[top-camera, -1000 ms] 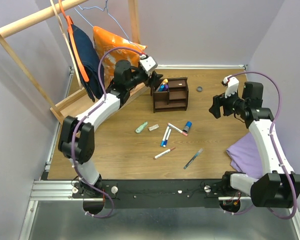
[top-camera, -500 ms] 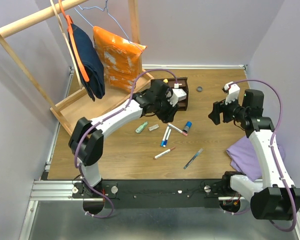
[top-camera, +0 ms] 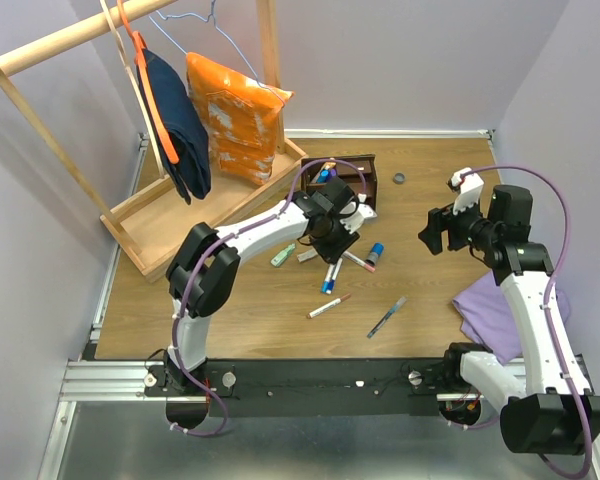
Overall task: Sort the stationery into containers
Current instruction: Pick up the pen from the center of the board.
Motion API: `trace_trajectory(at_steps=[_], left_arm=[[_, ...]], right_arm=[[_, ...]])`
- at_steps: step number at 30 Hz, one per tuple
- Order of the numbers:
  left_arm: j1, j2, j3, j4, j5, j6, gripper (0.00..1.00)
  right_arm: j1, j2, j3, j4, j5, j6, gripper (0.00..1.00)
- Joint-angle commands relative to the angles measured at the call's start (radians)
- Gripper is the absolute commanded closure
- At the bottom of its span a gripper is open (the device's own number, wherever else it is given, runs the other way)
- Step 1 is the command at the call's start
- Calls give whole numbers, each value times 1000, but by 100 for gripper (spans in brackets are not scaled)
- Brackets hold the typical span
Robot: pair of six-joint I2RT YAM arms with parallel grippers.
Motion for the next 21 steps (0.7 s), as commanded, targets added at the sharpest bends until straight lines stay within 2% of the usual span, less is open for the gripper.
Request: trace_trajectory(at_steps=[1, 6, 15, 21], left_arm=[[-5, -41, -29, -74, 43, 62, 51], [-25, -88, -95, -98, 185, 104, 51], [-149, -42, -108, -56, 125, 63, 50], [-175, 7, -99, -45, 74, 49, 49]], right_arm=[[5, -31, -29, -30, 0, 1, 16], [5, -25, -40, -36, -61, -23, 16], [5, -2, -23, -26, -55, -23, 16], [5, -18, -30, -30, -52, -22, 16]])
